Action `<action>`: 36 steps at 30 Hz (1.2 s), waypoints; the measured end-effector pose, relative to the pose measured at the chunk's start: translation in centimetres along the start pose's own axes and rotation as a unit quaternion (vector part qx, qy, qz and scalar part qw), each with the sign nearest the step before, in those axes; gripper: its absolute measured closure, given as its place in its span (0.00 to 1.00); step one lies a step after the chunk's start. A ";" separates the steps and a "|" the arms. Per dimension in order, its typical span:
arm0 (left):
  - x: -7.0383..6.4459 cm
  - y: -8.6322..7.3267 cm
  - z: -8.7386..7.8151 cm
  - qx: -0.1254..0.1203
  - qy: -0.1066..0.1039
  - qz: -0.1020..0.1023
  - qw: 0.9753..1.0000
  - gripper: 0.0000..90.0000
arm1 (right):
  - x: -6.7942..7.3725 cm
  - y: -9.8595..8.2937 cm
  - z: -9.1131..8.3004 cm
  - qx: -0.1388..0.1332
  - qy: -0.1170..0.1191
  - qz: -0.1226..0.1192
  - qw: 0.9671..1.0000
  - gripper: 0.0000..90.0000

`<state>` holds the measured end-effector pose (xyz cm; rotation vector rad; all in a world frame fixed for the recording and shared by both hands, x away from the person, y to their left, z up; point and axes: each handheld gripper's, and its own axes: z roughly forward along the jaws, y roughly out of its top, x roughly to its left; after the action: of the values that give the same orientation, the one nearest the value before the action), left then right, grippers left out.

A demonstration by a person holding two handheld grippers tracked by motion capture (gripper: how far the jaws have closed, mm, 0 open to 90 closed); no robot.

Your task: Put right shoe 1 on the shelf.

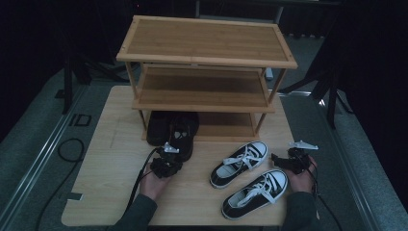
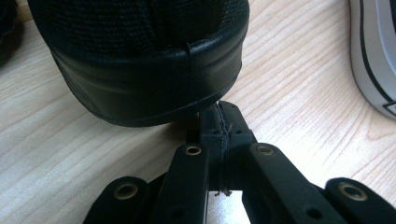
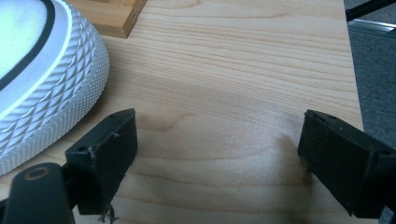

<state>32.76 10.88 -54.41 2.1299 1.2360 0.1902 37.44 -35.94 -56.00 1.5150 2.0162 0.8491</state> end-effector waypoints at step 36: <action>3.7 4.2 2.8 -0.014 0.016 -0.080 0.997 0.99 | 0.0 0.0 0.0 -0.001 0.000 0.001 1.000 0.13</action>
<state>38.94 11.18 -54.74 1.9992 1.4078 0.1712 37.45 -35.92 -56.01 1.5162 2.0147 0.8512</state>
